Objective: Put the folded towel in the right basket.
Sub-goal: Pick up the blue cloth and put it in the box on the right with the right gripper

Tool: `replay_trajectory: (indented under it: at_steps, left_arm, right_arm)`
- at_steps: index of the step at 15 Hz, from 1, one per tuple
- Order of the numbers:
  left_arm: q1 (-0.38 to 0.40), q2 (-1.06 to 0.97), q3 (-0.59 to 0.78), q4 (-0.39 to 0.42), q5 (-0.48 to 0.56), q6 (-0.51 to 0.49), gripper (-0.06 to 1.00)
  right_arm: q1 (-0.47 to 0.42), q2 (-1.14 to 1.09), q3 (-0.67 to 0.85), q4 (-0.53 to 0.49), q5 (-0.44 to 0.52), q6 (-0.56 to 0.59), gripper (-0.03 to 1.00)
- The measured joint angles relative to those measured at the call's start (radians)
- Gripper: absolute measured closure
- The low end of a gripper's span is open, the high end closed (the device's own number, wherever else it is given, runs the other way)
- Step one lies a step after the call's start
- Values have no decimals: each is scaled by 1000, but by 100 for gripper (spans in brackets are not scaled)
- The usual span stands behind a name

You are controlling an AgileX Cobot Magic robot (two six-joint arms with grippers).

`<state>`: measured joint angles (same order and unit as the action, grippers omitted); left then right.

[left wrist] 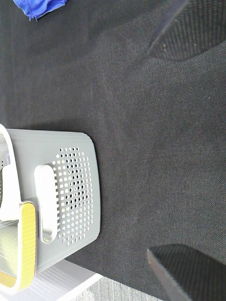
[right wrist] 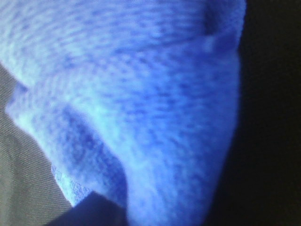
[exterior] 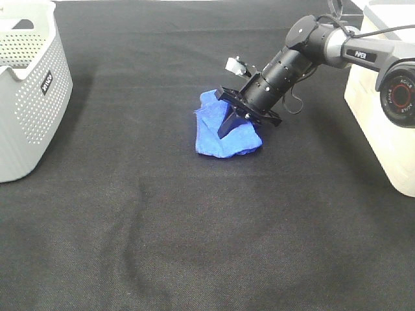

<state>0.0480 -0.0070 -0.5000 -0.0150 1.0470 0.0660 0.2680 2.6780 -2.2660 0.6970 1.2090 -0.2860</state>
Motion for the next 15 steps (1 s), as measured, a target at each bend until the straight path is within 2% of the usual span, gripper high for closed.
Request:
replay_trajectory:
  at_steps: [4, 8, 9, 12, 13, 15]
  left_arm:
    - [0, 0, 0, 0, 0, 0, -5]
    - [0, 0, 0, 0, 0, 0, -5]
    - [0, 0, 0, 0, 0, 0, -5]
    - [0, 0, 0, 0, 0, 0, -5]
    - [0, 0, 0, 0, 0, 0, -5]
    - [0, 0, 0, 0, 0, 0, -5]
  right_arm:
    - [7, -86, -31, -68, 6, 50, 74]
    - [11, -381, -32, -296, 11, 107, 74]
    - [11, -381, -32, -296, 11, 107, 74]
    - [8, -614, -34, -532, 13, 131, 74]
    - [-7, -664, -34, -584, 15, 143, 74]
    - [-100, -734, -35, -622, 15, 180, 74]
